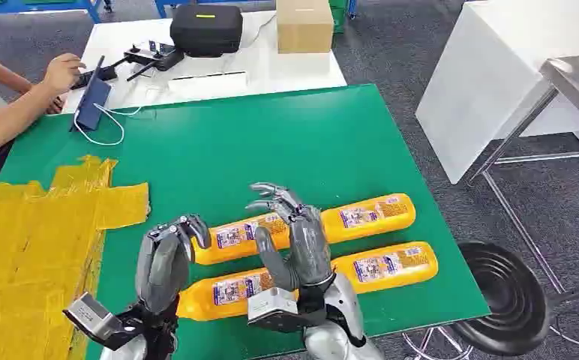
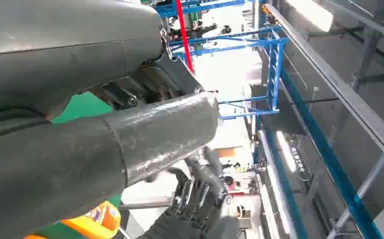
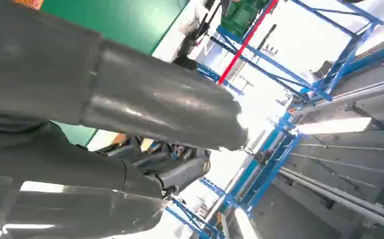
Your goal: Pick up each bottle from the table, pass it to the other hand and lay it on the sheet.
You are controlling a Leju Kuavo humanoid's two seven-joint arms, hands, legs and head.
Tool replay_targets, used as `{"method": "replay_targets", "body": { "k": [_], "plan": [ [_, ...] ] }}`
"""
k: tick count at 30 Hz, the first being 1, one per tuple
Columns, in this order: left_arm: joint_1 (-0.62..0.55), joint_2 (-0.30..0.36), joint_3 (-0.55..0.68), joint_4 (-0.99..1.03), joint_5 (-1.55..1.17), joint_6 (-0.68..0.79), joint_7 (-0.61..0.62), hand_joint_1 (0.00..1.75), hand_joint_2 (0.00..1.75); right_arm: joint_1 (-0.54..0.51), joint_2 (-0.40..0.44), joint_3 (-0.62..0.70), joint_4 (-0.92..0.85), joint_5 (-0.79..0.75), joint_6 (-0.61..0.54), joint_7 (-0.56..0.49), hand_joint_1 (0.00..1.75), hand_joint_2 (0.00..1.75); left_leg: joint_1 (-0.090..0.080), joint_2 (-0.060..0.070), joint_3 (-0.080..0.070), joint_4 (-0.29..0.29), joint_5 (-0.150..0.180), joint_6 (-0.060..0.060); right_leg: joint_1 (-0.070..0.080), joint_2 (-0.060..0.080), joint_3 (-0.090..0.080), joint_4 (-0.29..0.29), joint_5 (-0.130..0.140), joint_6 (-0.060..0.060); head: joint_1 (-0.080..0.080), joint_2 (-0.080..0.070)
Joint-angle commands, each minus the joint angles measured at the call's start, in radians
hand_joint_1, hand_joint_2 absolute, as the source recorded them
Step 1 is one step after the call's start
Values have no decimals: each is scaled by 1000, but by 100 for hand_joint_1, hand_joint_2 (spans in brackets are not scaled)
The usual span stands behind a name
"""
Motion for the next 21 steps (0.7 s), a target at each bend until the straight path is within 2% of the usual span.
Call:
{"method": "replay_targets", "body": {
  "k": [1, 2, 4, 5, 6, 7, 10, 17, 19, 20, 21],
  "plan": [
    [-188, 56, 140, 42, 168, 100, -87, 175, 0, 63, -205, -362, -126, -537, 235, -218, 175, 0, 1, -11, 1, 0, 1, 0, 1, -8, 4, -2, -1, 0, 0, 0],
    [-203, 46, 177, 45, 166, 62, -73, 175, 0, 75, -158, -478, -122, -506, 372, -228, 175, 0, 2, -14, 2, 0, 2, 0, 1, -10, 6, -2, -1, 1, 0, 0],
    [-193, 36, 185, 52, 151, 52, -66, 175, 0, 77, -114, -500, -115, -443, 415, -218, 175, 0, 1, -12, 1, 1, 2, -1, 1, -8, 3, -1, -1, 0, 0, 0],
    [-182, 37, 177, 60, 137, 52, -60, 24, 0, 77, -102, -479, -111, -402, 404, -200, 77, 0, 0, -9, 1, 0, 2, 1, 0, -7, 4, -1, 0, 0, 0, 0],
    [-177, 38, 172, 68, 125, 57, -55, 0, 0, 76, -103, -455, -105, -382, 406, -186, 0, 0, 0, -10, 3, 0, 1, 1, 0, -7, 7, -2, 0, 0, 0, 0],
    [-167, 37, 170, 75, 112, 70, -52, 0, 0, 67, -123, -413, -87, -314, 393, -127, 0, 0, 0, -8, 5, 0, 0, 1, -1, -4, 8, -1, 0, 0, 1, 0],
    [-162, 39, 165, 84, 97, 82, -64, 0, 0, 42, -152, -346, -34, -256, 398, -56, 0, 0, -1, -2, 6, -1, 0, 0, -1, -1, 7, -2, 0, 0, 1, 0],
    [-162, 39, 165, 84, 97, 82, -64, 0, 0, 42, -152, -346, -34, -256, 398, -56, 0, 0, 0, -2, 4, -1, 1, 1, 0, -1, 5, -1, 0, 0, 1, 0],
    [-165, 37, 167, 83, 98, 80, -64, 0, 0, 33, -173, -319, -22, -223, 408, -25, 0, 0, 1, -3, 6, 0, 0, 0, 0, 0, 7, -2, 0, 0, 0, 0],
    [-168, 34, 168, 89, 98, 79, -64, 0, 0, 27, -180, -289, 2, -202, 418, 5, 0, 175, 0, -3, 5, -1, 1, 1, 0, -1, 6, -1, 0, 0, 1, 0],
    [-169, 33, 169, 91, 97, 80, -62, 0, 0, 23, -182, -269, 19, -186, 419, 24, 0, 175, 1, -3, 6, 0, 0, 1, 0, -1, 7, -2, 0, 0, 1, 0]
  ]
}}
